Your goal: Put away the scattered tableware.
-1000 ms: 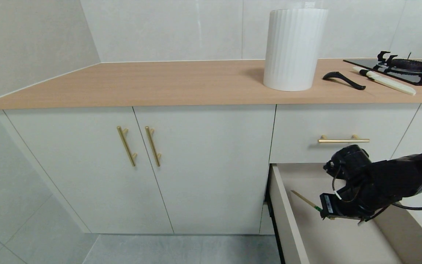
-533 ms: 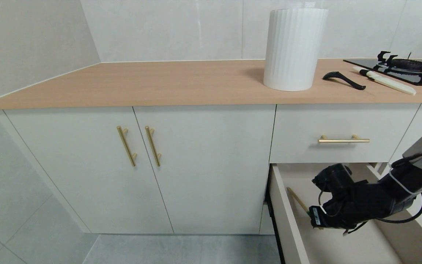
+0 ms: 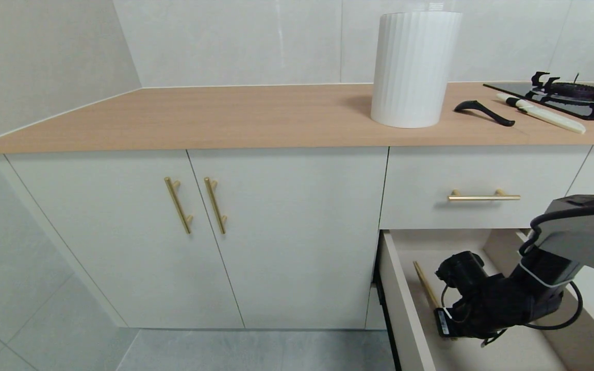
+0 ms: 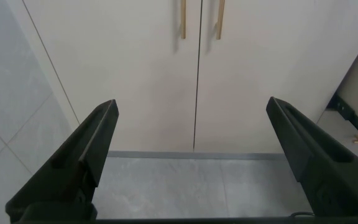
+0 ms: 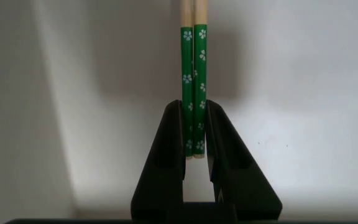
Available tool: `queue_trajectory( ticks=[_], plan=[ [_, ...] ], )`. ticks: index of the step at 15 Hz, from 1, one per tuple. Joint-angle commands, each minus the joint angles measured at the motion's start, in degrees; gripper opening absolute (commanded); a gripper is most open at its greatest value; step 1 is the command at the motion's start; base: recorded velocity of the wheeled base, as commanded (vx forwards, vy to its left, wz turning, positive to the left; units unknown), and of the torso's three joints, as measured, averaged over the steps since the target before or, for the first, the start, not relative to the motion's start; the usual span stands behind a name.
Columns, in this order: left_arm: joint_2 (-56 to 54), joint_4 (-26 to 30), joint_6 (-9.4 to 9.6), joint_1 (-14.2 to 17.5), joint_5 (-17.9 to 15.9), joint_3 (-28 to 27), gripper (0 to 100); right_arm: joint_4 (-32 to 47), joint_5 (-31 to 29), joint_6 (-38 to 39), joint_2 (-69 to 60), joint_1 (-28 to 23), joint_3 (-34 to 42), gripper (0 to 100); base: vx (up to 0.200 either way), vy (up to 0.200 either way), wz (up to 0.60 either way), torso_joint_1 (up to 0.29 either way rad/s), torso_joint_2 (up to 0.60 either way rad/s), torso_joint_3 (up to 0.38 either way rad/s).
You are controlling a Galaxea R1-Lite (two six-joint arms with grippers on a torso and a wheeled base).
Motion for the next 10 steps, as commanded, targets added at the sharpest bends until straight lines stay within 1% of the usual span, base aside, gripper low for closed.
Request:
queue_trajectory(
  ticks=[1, 10],
  plan=[
    [0.0, 0.0, -0.04, 0.0, 0.0, 0.0, 100, -0.1, 0.0, 0.0, 1.1, 0.0, 0.3, 0, 0.000, 0.000, 0.00, 0.000, 0.00, 0.000],
    [0.0, 0.0, -0.04, 0.0, 0.0, 0.0, 100, -0.1, -0.1, 0.0, 0.8, 0.0, 0.4, 0, 0.000, 0.000, 0.00, 0.000, 0.00, 0.000]
  ],
)
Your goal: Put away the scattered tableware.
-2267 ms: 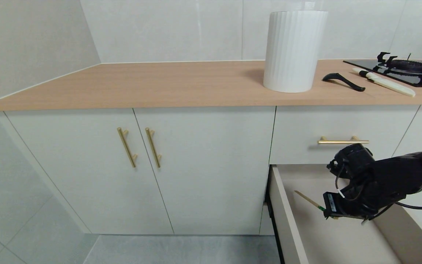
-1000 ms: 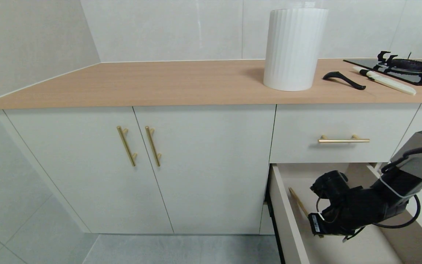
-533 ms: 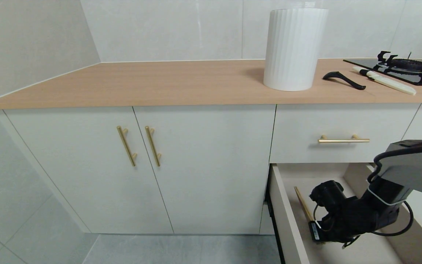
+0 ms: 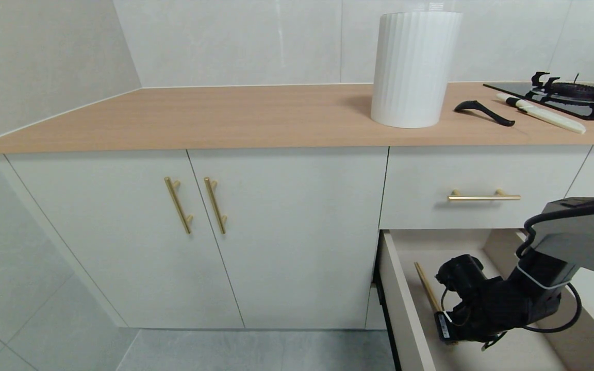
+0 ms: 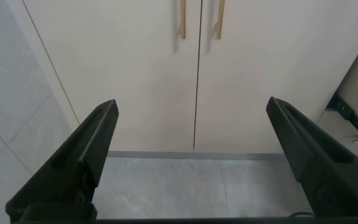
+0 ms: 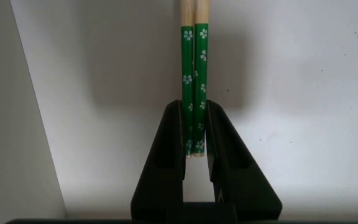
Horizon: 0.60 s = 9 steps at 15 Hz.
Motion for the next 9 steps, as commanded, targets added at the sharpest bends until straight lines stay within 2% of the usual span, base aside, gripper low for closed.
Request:
queue_trajectory(
  ticks=[1, 4, 5, 9],
  plan=[
    [0.0, 0.0, -0.01, 0.0, 0.0, 0.0, 100, 0.0, 0.0, 0.0, -0.1, 0.0, 0.1, 0, 0.000, 0.000, 0.00, 0.000, 0.00, 0.000],
    [0.0, 0.0, -0.01, 0.0, 0.0, 0.0, 100, 0.0, 0.0, 0.0, -0.1, 0.0, 0.1, 0, 0.000, 0.000, 0.00, 0.000, 0.00, 0.000],
    [0.0, 0.0, -0.01, 0.0, 0.0, 0.0, 100, 0.0, 0.0, 0.0, -0.1, 0.0, 0.1, 100, 0.000, 0.000, 0.00, 0.000, 0.00, 0.000],
    [0.0, 0.0, -0.01, 0.0, 0.0, 0.0, 100, -0.1, 0.2, 0.1, -0.6, 0.0, 0.1, 100, 0.000, 0.000, 0.00, 0.000, 0.00, 0.000]
  ],
)
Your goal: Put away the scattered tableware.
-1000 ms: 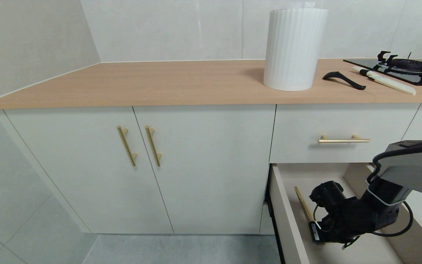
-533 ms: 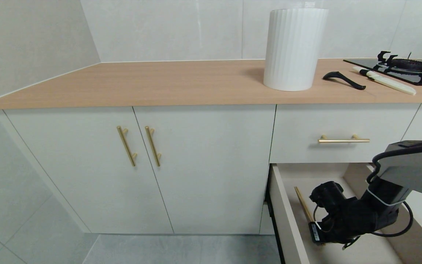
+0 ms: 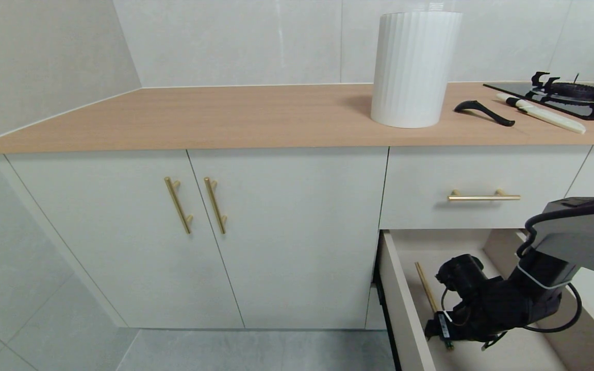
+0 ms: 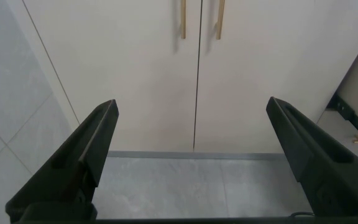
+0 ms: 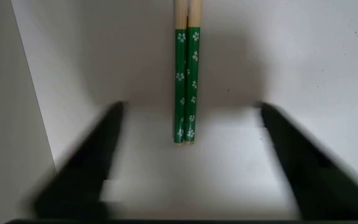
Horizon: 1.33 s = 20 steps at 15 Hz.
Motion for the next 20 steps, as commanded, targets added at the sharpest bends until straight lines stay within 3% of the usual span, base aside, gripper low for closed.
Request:
queue_trajectory(
  ticks=[1, 5, 13, 20],
  plan=[
    [0.0, 0.0, -0.01, 0.0, 0.0, 0.0, 100, 0.0, 0.1, 0.0, -0.7, 0.0, 0.0, 100, 0.000, 0.000, 0.00, 0.000, 0.00, 0.000],
    [0.0, 0.0, -0.01, 0.0, 0.0, 0.0, 100, -2.0, -0.6, -0.2, -13.3, 0.0, 3.6, 100, 0.000, 0.000, 0.00, 0.000, 0.00, 0.000],
    [0.0, 0.0, -0.01, 0.0, 0.0, 0.0, 100, 1.1, 0.7, -9.6, -41.1, -4.6, 7.2, 100, 0.000, 0.000, 0.00, 0.000, -0.01, -0.013],
    [0.0, 0.0, -0.01, 0.0, 0.0, 0.0, 100, 2.0, 2.7, -10.8, -44.1, -5.3, 7.2, 100, 0.000, 0.000, 0.00, 0.055, -0.37, -0.326]
  ],
)
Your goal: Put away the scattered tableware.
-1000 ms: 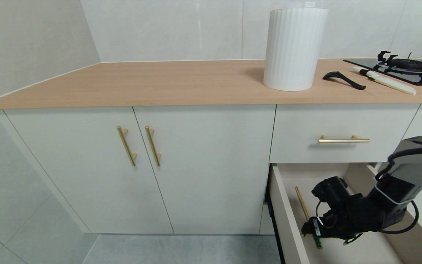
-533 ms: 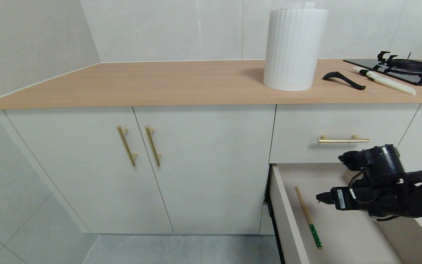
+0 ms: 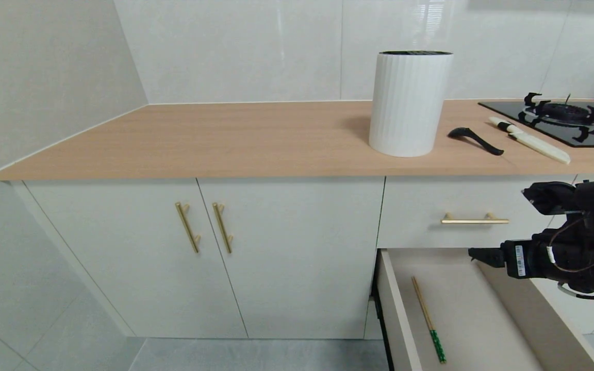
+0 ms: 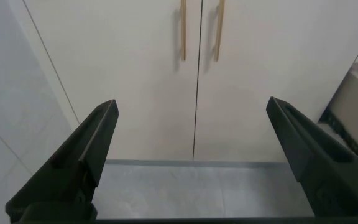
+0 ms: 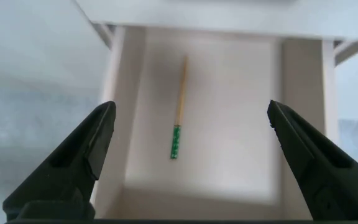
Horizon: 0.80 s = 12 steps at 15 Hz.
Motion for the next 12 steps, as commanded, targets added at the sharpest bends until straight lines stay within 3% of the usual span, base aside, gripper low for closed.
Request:
queue_trajectory(
  ticks=[1, 12],
  plan=[
    [0.0, 0.0, -0.01, 0.0, 0.0, 0.0, 100, -0.2, 0.3, 0.0, -0.7, -0.6, -0.1, 100, 0.000, 0.000, 0.00, 0.115, -0.46, -0.339],
    [0.0, 0.0, -0.01, 0.0, 0.0, 0.0, 100, -0.2, 0.6, 0.0, -0.7, -0.6, -0.1, 100, 0.000, 0.000, 0.00, 0.164, -0.48, -0.320]
  ],
)
